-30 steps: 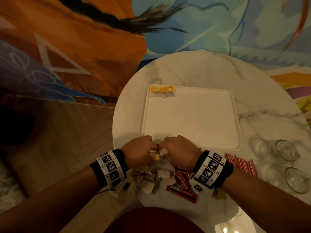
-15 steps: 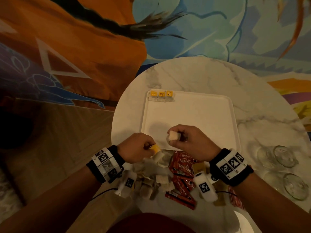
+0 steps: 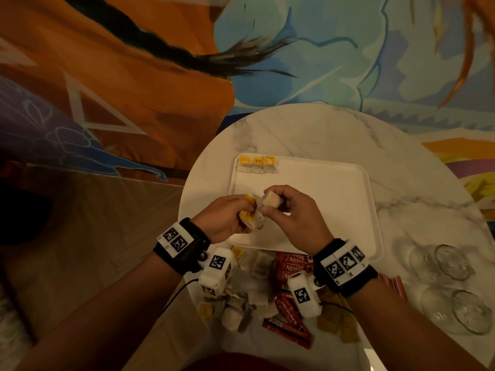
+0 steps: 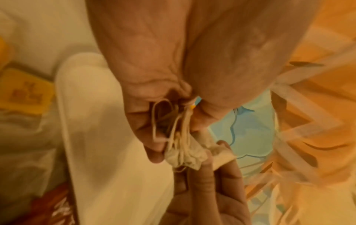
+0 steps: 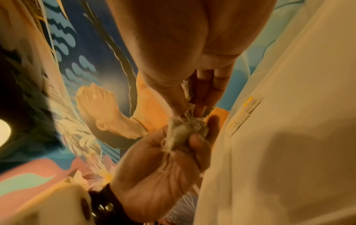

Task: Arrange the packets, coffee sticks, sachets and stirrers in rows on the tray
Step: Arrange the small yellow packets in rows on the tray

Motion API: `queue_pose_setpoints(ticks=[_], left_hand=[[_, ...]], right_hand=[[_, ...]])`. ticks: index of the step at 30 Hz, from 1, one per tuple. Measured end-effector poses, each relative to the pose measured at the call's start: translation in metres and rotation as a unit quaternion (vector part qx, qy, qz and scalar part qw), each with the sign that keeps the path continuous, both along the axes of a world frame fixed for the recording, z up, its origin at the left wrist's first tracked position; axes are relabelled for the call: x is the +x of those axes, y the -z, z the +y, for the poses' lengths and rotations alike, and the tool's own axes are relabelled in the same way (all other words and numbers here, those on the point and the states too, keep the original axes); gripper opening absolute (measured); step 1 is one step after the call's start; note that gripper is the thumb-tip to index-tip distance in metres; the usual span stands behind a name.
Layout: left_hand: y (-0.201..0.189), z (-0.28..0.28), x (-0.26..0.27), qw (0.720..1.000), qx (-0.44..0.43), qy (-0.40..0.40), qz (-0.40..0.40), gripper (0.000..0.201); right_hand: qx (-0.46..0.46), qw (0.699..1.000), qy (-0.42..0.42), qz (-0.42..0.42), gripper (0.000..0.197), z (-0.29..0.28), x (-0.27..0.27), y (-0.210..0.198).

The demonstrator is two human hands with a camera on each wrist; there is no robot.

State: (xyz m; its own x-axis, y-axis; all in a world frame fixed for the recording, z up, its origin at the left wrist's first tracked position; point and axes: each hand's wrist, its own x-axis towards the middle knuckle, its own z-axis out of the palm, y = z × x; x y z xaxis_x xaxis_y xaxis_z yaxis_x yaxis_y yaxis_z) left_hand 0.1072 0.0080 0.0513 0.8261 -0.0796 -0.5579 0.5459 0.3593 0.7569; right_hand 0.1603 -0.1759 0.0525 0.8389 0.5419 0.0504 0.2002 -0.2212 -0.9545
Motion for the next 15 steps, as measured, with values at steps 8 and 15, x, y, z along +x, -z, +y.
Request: queue_pose_setpoints(ticks=[8, 15], left_hand=[[0.008, -0.003, -0.001, 0.997, -0.050, 0.021, 0.049, 0.054], [0.016, -0.008, -0.003, 0.996, -0.050, -0.040, 0.063, 0.028]], right_hand=[[-0.067, 0.997, -0.022, -0.028, 0.028, 0.004, -0.003, 0.006], [-0.082, 0.994, -0.068, -0.012, 0.028, 0.003, -0.003, 0.008]])
